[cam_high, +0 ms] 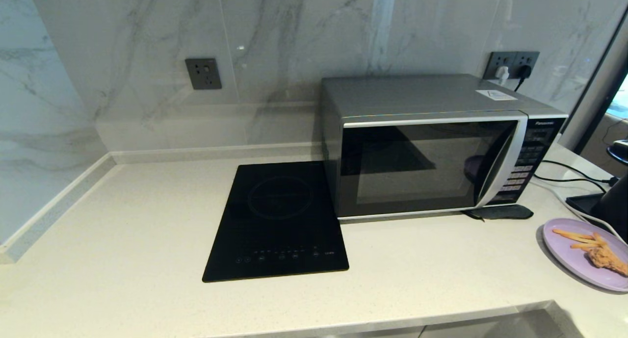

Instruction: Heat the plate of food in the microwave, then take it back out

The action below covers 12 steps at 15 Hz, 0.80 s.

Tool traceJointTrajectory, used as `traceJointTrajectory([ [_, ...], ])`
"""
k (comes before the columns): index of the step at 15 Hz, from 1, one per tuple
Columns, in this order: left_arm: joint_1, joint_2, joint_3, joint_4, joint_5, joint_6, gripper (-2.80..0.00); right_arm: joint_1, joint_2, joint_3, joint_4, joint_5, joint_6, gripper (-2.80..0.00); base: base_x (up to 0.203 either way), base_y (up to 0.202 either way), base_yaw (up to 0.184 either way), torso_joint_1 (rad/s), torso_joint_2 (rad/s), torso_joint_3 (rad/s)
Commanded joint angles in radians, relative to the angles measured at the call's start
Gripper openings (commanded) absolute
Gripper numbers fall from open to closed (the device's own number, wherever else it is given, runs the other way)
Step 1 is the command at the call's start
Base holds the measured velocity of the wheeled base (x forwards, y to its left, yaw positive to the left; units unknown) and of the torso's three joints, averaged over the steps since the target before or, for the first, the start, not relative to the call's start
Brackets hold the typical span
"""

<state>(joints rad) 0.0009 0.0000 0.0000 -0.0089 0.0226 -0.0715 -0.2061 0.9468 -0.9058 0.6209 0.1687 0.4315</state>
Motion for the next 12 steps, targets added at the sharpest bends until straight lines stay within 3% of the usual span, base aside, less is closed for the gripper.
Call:
traceJointTrajectory([
  [1, 0.001, 0.002, 0.000, 0.000, 0.000, -0.001, -2.80, 0.032, -0.190, 0.018, 0.015, -0.002, -0.017, -2.80, 0.000, 0.000, 0.000, 0.000, 0.00, 0.000],
  [9, 0.001, 0.002, 0.000, 0.000, 0.000, -0.001, -2.80, 0.148, -0.649, 0.076, 0.185, 0.000, -0.172, -2.80, 0.000, 0.000, 0.000, 0.000, 0.00, 0.000],
  [12, 0.001, 0.002, 0.000, 0.000, 0.000, -0.001, -2.80, 0.174, -0.713, 0.130, 0.205, -0.055, -0.210, -2.80, 0.000, 0.000, 0.000, 0.000, 0.00, 0.000],
])
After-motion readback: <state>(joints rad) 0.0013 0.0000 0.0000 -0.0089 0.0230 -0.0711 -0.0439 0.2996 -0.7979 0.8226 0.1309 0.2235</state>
